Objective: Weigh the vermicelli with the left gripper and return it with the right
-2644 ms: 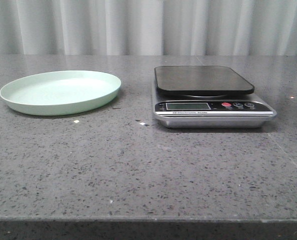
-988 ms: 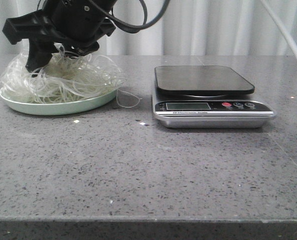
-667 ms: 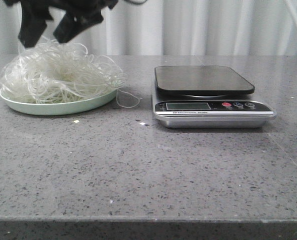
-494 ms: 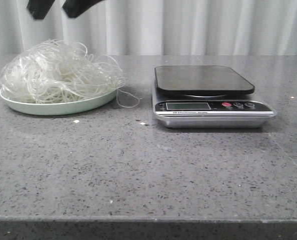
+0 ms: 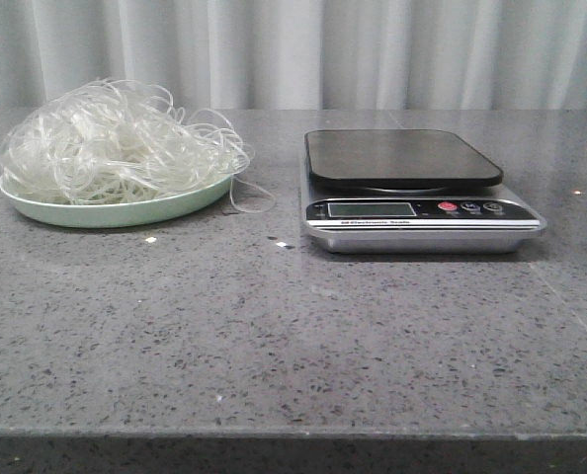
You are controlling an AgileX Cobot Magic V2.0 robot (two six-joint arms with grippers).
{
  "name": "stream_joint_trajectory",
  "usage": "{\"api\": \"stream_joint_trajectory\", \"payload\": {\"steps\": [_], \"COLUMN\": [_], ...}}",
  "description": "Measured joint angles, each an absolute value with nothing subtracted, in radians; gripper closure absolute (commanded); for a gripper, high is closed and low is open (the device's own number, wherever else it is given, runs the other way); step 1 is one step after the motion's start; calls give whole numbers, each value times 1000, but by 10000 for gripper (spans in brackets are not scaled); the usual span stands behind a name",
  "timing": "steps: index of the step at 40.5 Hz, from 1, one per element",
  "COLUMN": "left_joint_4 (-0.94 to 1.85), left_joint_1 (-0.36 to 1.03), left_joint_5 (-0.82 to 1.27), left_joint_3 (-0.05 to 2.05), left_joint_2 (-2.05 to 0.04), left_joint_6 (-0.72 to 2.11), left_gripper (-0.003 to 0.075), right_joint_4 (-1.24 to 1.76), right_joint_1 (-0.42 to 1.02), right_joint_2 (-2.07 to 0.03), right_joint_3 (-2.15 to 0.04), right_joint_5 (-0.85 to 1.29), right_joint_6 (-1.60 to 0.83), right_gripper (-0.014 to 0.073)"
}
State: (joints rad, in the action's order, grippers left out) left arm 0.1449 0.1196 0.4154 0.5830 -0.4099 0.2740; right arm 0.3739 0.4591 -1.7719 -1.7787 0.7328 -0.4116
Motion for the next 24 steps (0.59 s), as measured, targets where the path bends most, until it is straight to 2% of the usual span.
{"api": "stream_joint_trajectory", "payload": {"steps": [11, 24], "left_joint_4": [159, 225], "left_joint_1": [120, 120], "left_joint_5": [415, 415], "left_joint_3": [583, 583], "left_joint_2": [-410, -410], "left_joint_6": [274, 274], "left_gripper": [575, 575], "right_joint_4": [374, 374], "right_joint_1": [313, 193], "right_joint_2": [-1713, -1466], "right_joint_3": [-1749, -1373], "right_joint_5": [856, 636], "right_joint_6": [-323, -267], "right_gripper": [441, 441]}}
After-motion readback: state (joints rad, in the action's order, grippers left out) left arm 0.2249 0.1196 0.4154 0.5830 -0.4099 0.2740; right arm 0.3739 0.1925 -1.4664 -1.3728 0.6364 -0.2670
